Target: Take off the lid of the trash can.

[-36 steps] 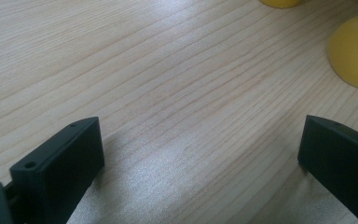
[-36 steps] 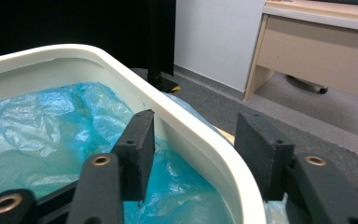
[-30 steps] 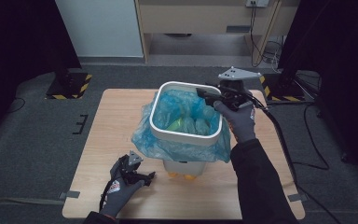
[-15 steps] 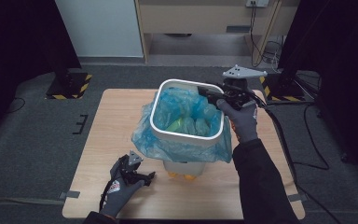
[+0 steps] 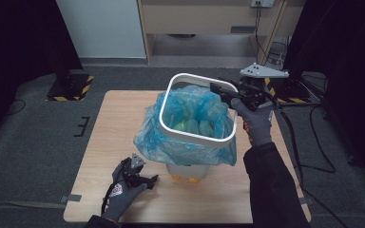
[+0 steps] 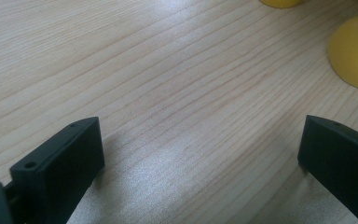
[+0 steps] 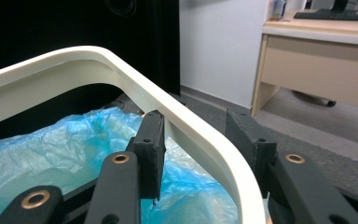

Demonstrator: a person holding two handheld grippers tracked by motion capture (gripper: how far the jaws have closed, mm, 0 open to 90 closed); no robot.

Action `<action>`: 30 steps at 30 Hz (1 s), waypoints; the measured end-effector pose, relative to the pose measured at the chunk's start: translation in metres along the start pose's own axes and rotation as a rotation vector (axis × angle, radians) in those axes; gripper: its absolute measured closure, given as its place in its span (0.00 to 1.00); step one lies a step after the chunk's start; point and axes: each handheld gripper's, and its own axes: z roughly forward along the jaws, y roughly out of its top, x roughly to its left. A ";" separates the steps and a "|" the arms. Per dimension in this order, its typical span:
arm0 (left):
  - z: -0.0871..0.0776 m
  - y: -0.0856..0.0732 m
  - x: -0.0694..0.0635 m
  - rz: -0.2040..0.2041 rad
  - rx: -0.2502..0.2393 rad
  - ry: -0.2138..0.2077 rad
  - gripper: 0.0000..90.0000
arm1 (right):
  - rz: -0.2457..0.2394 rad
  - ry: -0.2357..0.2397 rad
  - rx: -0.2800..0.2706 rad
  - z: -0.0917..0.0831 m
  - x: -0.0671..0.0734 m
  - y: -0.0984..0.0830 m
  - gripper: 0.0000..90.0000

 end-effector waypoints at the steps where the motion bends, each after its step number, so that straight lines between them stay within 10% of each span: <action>1: 0.000 0.000 0.000 0.000 0.000 0.000 0.00 | 0.000 -0.004 -0.004 -0.001 0.000 0.000 0.65; 30: 0.000 0.000 0.000 -0.001 0.000 0.002 0.00 | 0.010 -0.095 -0.082 -0.056 -0.018 0.002 0.65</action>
